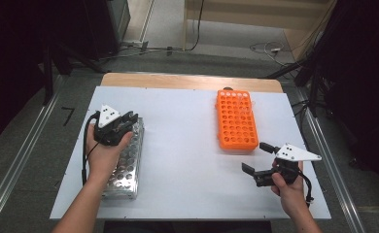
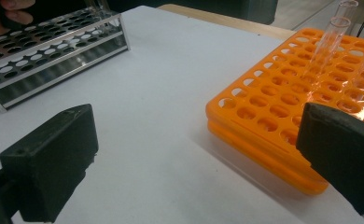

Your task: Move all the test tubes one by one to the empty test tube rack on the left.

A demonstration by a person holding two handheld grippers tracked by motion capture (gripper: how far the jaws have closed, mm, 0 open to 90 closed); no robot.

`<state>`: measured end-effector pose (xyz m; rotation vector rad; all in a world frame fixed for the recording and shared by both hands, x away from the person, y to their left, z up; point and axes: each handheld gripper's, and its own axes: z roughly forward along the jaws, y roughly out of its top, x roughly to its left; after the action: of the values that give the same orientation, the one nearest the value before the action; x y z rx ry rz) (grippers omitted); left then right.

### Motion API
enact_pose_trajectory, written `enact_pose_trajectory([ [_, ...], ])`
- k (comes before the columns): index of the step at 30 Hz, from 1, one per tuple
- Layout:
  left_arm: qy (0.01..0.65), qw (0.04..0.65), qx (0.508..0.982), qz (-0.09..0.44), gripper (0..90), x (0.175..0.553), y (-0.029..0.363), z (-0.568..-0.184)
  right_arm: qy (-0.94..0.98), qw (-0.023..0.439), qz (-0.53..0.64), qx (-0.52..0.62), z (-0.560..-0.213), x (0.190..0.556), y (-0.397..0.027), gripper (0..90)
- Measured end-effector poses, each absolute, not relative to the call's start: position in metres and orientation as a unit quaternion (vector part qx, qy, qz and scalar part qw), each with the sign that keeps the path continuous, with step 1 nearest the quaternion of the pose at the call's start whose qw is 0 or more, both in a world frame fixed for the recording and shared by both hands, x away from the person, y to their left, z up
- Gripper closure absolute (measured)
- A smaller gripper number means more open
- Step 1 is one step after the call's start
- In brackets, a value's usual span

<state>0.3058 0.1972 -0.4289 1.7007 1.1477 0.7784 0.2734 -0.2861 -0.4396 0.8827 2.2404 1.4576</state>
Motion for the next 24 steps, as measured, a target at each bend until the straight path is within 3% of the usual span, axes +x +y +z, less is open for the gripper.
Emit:
enact_pose_trajectory([
  [24,0.473,0.415,0.708,0.32,74.4,0.3056,0.1891,-0.4354,0.782,0.161,0.512,0.317,-0.4401,0.2744,-0.2883,0.0],
])
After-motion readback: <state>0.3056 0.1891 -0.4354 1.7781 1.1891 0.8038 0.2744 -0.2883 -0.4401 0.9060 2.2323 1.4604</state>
